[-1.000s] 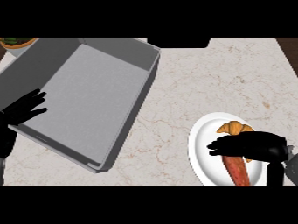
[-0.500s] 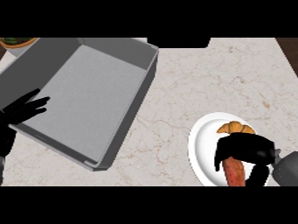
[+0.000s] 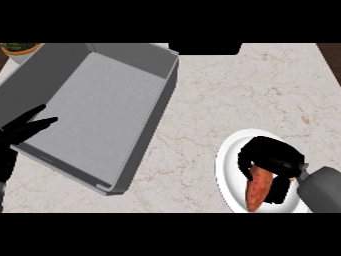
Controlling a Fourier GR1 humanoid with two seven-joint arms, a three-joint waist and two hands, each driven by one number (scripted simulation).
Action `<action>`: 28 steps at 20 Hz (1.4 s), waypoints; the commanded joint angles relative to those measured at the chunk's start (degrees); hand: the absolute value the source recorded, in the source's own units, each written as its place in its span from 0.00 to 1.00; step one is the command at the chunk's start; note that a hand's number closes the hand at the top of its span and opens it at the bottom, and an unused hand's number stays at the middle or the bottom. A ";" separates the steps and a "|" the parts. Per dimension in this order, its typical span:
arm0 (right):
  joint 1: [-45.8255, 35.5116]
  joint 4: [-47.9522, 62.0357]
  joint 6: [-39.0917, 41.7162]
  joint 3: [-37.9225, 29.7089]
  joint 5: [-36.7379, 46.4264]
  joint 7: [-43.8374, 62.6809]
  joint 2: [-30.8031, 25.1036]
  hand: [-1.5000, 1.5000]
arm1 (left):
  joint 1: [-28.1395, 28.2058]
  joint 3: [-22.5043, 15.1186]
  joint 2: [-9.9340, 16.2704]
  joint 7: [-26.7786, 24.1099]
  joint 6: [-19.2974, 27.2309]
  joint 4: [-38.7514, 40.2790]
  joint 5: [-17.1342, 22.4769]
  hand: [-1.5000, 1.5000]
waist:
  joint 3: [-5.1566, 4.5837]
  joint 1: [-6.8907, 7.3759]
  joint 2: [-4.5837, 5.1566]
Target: Pick the sweet potato from the plate and place it in the cardboard box
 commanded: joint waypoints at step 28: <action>-33.95 2.16 -12.68 -13.85 1.56 36.46 34.74 1.00 | -3.89 -0.11 -0.04 -3.30 0.57 9.09 -9.62 0.50 | -0.29 0.81 0.68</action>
